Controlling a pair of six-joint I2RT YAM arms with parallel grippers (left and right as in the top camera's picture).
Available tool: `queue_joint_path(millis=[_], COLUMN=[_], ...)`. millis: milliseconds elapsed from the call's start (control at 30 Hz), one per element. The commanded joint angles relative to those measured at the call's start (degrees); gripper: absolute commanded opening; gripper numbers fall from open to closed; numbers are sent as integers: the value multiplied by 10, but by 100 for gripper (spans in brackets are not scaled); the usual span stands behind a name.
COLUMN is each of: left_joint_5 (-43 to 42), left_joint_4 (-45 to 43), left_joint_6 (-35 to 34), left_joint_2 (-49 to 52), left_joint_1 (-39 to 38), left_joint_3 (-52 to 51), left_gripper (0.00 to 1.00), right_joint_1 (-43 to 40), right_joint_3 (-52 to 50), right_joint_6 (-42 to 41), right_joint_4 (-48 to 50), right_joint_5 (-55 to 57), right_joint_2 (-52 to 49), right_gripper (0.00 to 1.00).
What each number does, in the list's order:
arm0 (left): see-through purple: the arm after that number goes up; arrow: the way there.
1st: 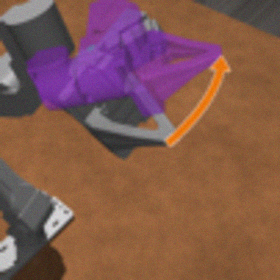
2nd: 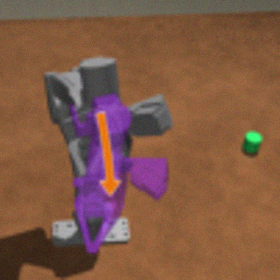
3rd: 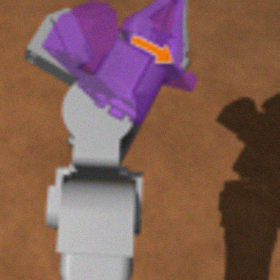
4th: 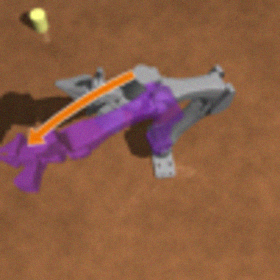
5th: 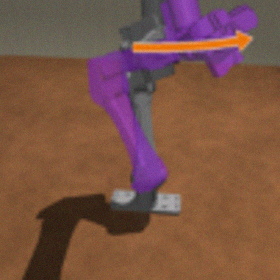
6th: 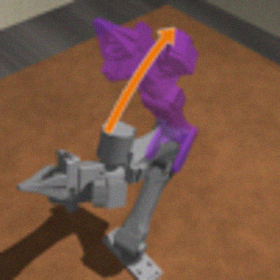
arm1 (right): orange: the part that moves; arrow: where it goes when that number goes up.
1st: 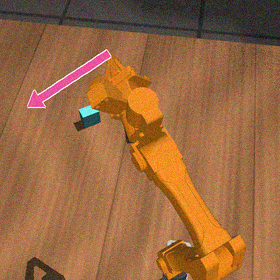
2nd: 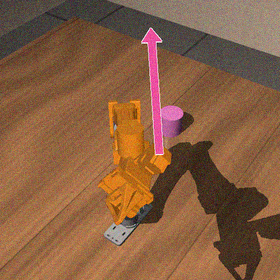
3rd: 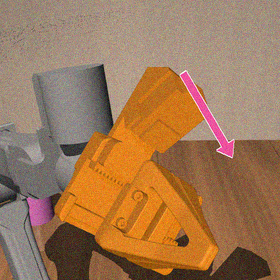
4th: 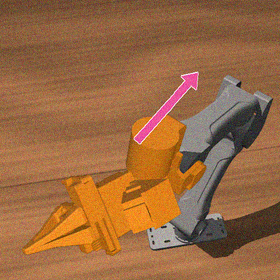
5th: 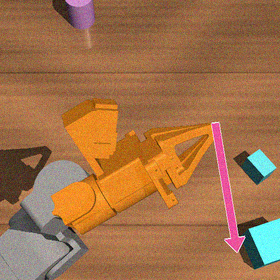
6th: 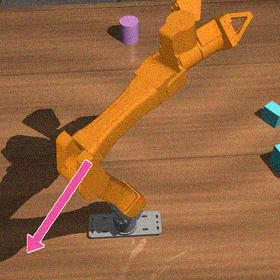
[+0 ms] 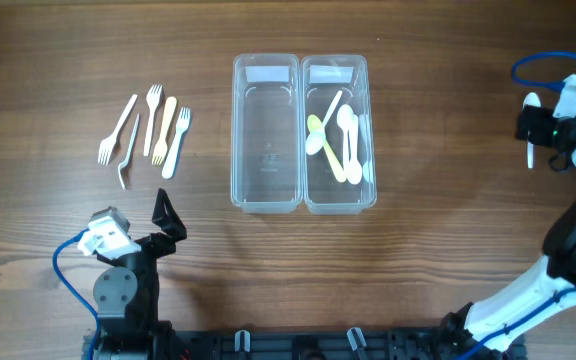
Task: Pack container
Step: 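Grasp the last white spoon with the right gripper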
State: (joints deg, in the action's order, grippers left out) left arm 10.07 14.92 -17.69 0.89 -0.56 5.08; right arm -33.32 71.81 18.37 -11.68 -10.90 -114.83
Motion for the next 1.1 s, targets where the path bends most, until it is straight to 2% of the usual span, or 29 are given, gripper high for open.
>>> queue_joint_path(millis=[0, 133, 367, 400, 500, 567, 767, 900, 1067], left_joint_5=[5, 5, 5, 5, 5, 5, 5, 5, 5], left_joint_4=[-2, -2, -2, -2, -2, -2, -2, -2, -2], left_joint_6=[9, 10, 10, 9, 10, 9, 9, 9, 10], left_joint_2=[-3, -3, -3, -3, -3, -3, -3, -3, -3], left_joint_1=[5, 5, 5, 5, 5, 5, 5, 5, 5], left_joint_3=[-4, -4, -4, -4, -4, -4, -4, -4, -4], left_gripper=[100, 100, 100, 100, 100, 100, 100, 100, 100], right_joint_1=[1, 2, 10, 11, 11, 12, 12, 13, 13], right_joint_3=[-2, -2, -2, -2, -2, -2, -2, -2, -2], right_joint_6=[9, 9, 9, 9, -15, -35, -36, -36, -38], right_joint_4=[19, 26, 20, 19, 17, 15, 1, -4, -8], right_joint_5=[-29, -34, -40, -40, -42, -42, -42, -42, -42], right_joint_2=[-15, -39, -68, -68, -68, -68, -67, -67, -67], right_gripper=[93, 93, 89, 86, 55, 42, 20, 11, 4])
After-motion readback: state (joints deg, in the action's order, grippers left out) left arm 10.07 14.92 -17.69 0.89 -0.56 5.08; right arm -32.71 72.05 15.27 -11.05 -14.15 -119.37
